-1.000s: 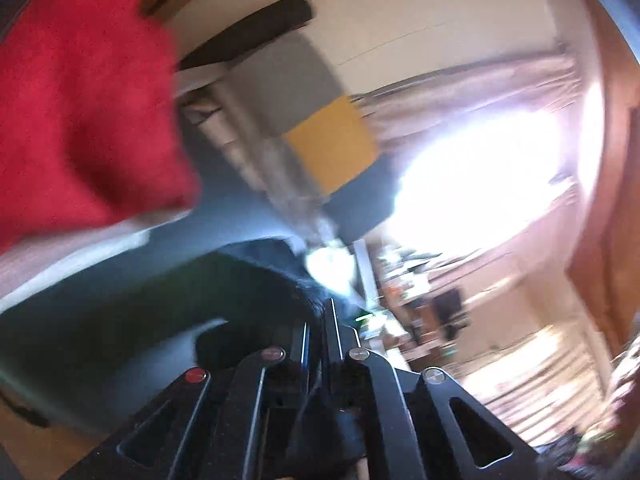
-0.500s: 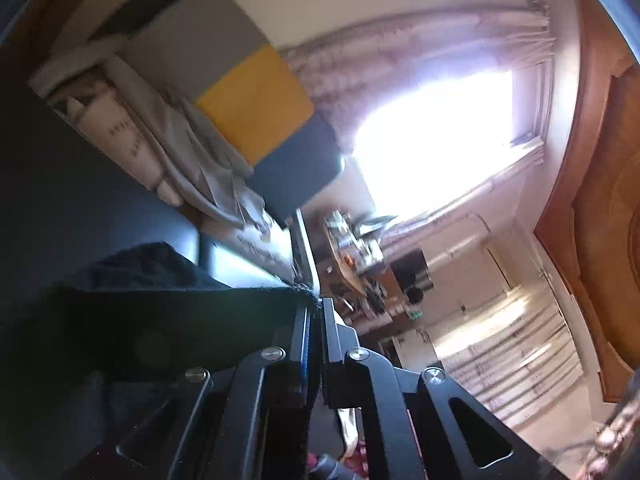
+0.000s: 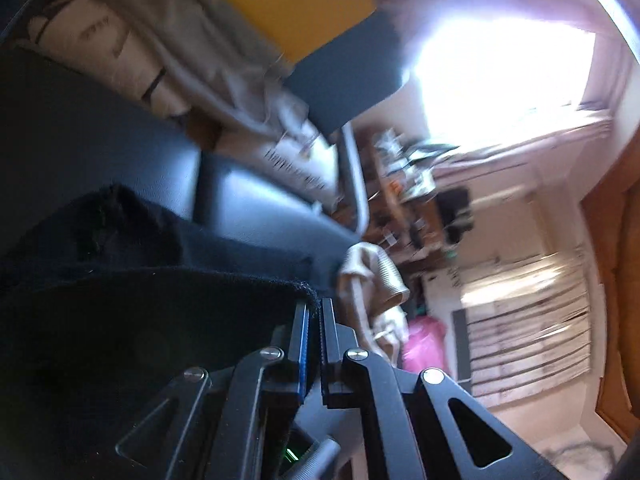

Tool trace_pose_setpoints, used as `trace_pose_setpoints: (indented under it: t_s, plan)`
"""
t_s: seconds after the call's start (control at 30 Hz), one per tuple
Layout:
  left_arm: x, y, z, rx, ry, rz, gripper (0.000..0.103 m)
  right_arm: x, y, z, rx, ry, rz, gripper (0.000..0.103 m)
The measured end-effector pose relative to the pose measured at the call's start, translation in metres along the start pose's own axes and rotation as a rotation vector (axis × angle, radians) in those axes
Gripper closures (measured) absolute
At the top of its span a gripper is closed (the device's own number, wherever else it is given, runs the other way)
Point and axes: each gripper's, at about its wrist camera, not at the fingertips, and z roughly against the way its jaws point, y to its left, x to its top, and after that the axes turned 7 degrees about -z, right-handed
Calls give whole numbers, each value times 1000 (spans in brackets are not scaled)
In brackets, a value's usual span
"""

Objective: Fold clothes

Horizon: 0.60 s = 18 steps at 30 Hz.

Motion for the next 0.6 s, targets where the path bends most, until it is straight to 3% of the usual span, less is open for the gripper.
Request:
trace_pose_setpoints:
  t_s: [0.07,0.13,0.2,0.33,0.47,0.6]
  plan:
    - [4,12,-22,5,72,25,86,0,-1,0,2,-1,-1,0]
    - [8,20,-31,38,86,32,84,0,-1,0,3,-1,-2,0]
    - [7,25,-22,16,59,46,81,0,-1,0,7,-1,-4,0]
    - [-13,32,29,10,-112,28,79,1,-2,0,14,0,-9,0]
    - [-75,42,78,218,-298,-19,77,2,0,-1,17,12,-10,0]
    - [-147,60,95,266,-366,-31,77,4,-7,9,50,52,3,0]
